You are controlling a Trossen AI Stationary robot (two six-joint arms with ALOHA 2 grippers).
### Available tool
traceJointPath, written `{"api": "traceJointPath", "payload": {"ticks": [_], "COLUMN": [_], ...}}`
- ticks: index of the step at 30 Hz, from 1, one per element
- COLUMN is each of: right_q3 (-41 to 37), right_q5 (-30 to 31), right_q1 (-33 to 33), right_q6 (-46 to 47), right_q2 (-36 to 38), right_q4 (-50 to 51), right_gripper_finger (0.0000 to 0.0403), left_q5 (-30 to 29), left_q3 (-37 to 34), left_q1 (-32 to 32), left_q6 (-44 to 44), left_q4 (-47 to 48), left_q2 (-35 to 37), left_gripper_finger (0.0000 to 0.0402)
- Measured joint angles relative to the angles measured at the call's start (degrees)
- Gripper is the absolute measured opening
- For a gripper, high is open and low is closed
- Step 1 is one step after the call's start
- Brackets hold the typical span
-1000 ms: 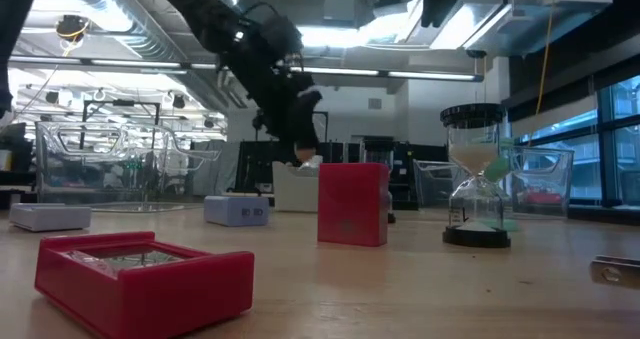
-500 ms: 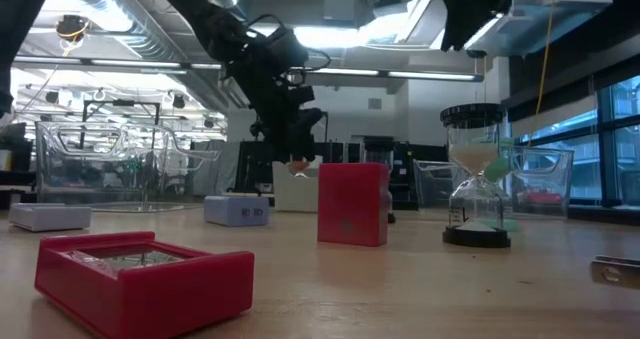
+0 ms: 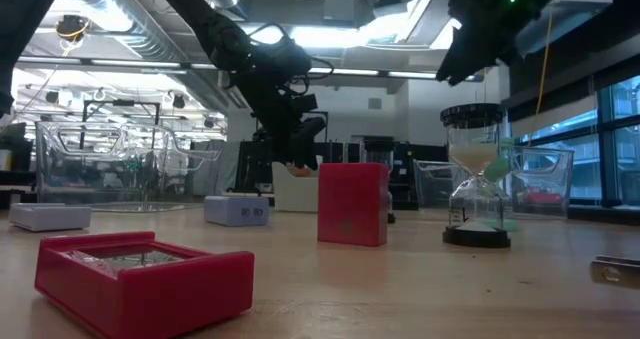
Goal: Pick & Place Office items
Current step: Put the yellow hourglass timer into the gray bin, then put the left blue hourglass timer into the gray bin
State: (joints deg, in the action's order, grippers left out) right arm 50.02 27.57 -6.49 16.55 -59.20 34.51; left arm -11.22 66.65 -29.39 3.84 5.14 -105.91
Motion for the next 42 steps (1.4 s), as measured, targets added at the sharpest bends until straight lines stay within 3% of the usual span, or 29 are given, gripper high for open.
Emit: {"api": "traceJointPath", "payload": {"ticks": [7, 16, 27, 34, 39, 42], "right_q3": [-10.1, -13.3, -13.3, -13.3, -13.3, -13.3], "right_q5": [-4.7, -4.7, -6.1, -13.5, -13.4, -13.2], "right_q1": [0.0, 0.0, 0.0, 0.4, 2.5, 3.8], "right_q6": [-3.5, -2.0, -0.9, 1.0, 1.8, 2.4], "right_q2": [0.1, 0.1, 0.1, 0.1, 0.1, 0.1], "right_q4": [-14.3, -15.3, -15.3, -15.2, -15.1, -15.0], "right_gripper_finger": [0.0272, 0.0272, 0.0272, 0.0272, 0.0272, 0.0272], "left_q5": [0.1, 0.4, 2.3, 7.8, 7.6, 4.3], "left_q3": [0.0, -0.1, -0.1, -0.1, -0.1, -0.1], "left_q1": [0.0, 0.8, 2.6, 10.0, 17.8, 21.8], "left_q6": [-0.1, -2.1, -2.1, -4.9, -9.0, -11.5], "left_q4": [-0.3, -0.6, 0.8, 2.6, 2.5, 2.4], "left_q2": [0.0, 0.7, 8.1, 11.1, 10.9, 10.9], "left_gripper_finger": [0.0216, 0.0237, 0.0257, 0.0252, 0.0258, 0.0263]}}
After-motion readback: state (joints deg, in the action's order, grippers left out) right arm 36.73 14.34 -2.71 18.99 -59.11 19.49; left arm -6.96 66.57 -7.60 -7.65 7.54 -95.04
